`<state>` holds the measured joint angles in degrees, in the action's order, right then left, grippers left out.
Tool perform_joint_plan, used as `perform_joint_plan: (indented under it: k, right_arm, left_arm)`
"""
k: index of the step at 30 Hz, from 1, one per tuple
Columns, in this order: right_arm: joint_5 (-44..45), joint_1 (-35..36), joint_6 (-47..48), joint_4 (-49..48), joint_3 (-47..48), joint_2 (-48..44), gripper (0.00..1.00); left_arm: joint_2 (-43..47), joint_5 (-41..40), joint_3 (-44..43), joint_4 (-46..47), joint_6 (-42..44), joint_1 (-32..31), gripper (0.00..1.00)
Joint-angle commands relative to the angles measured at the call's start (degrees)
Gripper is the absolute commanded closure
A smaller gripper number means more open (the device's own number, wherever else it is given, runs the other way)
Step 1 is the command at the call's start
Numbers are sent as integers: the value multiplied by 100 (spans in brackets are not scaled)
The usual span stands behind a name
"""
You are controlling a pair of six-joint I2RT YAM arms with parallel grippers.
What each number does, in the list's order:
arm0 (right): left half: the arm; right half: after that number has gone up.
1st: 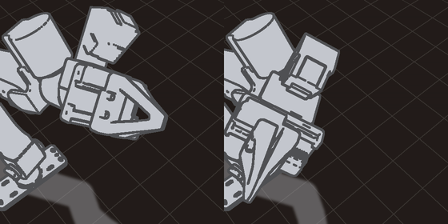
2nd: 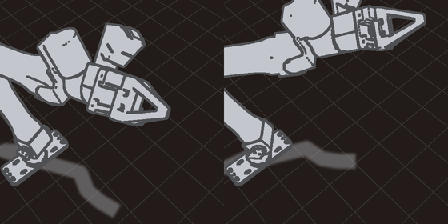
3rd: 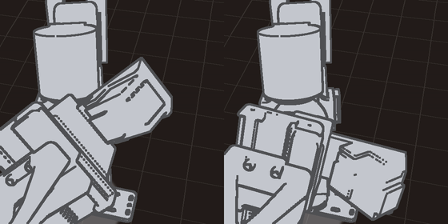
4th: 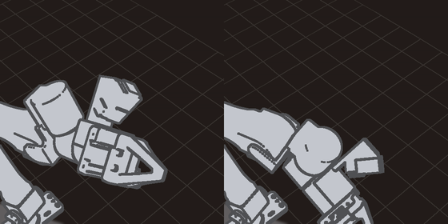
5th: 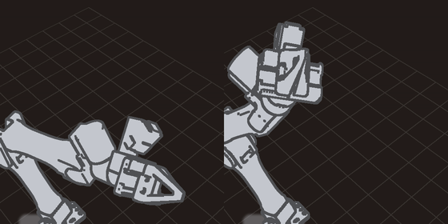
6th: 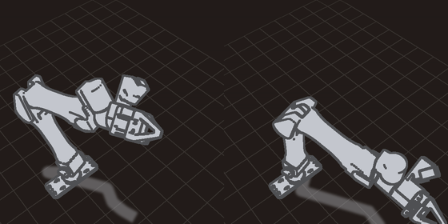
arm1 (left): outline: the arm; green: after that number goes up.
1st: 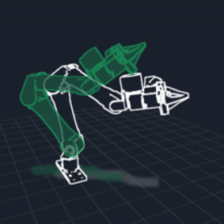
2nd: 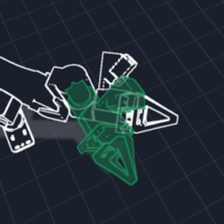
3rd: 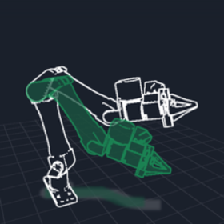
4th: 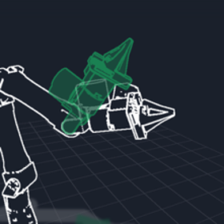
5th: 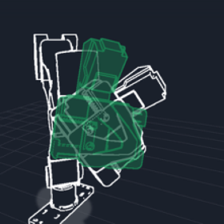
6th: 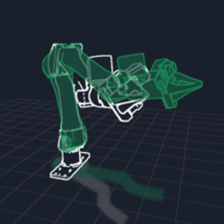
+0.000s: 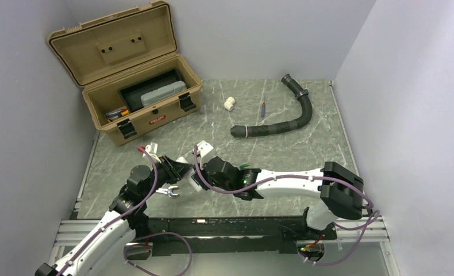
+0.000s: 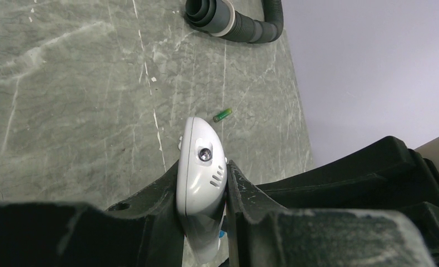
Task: Load the batteries into the remote control
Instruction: Load the battery into the remote control.
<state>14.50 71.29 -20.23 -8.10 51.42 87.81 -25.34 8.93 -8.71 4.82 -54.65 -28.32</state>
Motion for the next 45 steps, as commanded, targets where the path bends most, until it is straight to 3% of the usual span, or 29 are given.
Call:
perform_joint_plan:
  k: [1, 14, 23, 37, 38, 42, 45]
  right_arm:
    - [143, -5, -122, 209, 420, 205, 77]
    - [408, 240, -69, 1016, 1159, 874, 77]
    - [506, 259, -112, 1084, 1076, 759, 100]
    - [572, 255, -157, 845, 670, 171, 100]
    - [581, 258, -157, 845, 687, 187, 100]
    - [584, 254, -182, 914, 722, 255, 79]
    - [498, 262, -183, 890, 716, 271, 74]
  left_arm:
    - [4, 74, -331, 228, 31, -19, 100]
    - [-41, -42, -443, 23, 69, -24, 100]
    - [-35, -184, -491, -202, 100, -24, 100]
    - [-40, -234, -460, -255, 5, -23, 100]
    - [-43, -236, -460, -268, 7, -20, 100]
    - [-26, -251, -481, -305, 29, -25, 100]
    - [-28, -260, -483, -329, 42, -25, 100]
